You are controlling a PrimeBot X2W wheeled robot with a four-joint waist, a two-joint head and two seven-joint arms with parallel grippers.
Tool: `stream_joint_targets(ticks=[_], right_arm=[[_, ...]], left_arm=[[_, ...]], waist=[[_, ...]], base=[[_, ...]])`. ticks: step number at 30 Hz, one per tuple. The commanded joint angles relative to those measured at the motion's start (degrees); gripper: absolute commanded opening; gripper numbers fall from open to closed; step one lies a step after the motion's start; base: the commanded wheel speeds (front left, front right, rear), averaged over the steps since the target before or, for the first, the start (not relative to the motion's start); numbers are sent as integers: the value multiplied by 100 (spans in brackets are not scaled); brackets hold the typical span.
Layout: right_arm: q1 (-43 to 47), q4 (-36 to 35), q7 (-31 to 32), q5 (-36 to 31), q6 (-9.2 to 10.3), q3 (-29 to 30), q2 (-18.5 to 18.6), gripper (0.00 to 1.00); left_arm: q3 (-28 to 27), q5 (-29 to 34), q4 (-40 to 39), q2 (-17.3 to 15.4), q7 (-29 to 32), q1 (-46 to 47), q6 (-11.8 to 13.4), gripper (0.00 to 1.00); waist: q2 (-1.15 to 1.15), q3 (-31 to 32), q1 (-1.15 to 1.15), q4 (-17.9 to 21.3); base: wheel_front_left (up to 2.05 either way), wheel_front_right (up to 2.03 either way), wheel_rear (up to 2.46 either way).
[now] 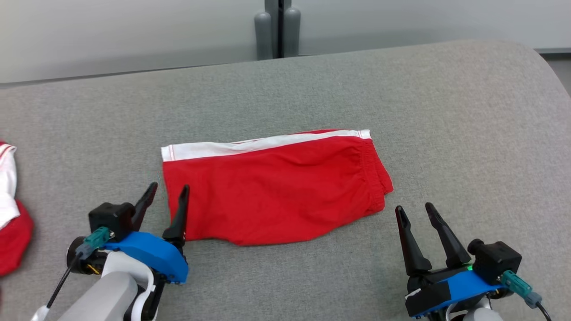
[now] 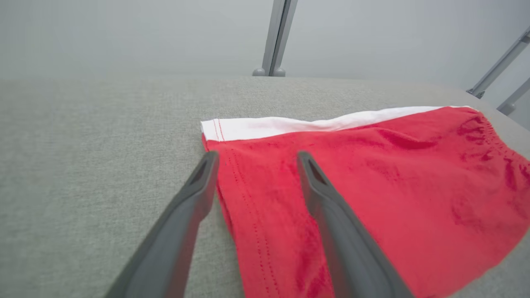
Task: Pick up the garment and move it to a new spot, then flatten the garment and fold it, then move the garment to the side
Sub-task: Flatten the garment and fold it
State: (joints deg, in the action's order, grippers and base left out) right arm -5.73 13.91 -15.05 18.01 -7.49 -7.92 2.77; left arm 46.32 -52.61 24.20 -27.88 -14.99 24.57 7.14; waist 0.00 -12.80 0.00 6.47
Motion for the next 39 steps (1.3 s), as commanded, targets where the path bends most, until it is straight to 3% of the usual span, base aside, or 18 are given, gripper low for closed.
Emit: stream_joint_targets(ticks=[1,9,18,25,39], right_arm=[[-69,-19,-19,-100,-1,55,22,100],[-87,-64,-20,-251,-1,303,22,100],[79,10,-20,-476,-1,604,22,100],[367,139,-19,-609,-1,753,22,100],[623,421,-20,-994,-1,737,22,100]], left_arm=[[-313,216,-123,57,-24,-193,48,100],[-2122,1753,-969,478,-24,-1111,233,100],[-3665,3243,-1488,1149,-22,-2087,56,100],[-4130,3909,-1373,1485,-23,-2616,-218,100],[-4313,4586,-799,1714,-23,-2788,-554,100]], waist=[[0,61,0,-63],[0,366,0,-392],[0,743,0,-690],[0,1073,0,-819],[0,1383,0,-847]], base=[[0,0,0],[0,0,0],[0,0,0],[0,0,0],[0,0,0]])
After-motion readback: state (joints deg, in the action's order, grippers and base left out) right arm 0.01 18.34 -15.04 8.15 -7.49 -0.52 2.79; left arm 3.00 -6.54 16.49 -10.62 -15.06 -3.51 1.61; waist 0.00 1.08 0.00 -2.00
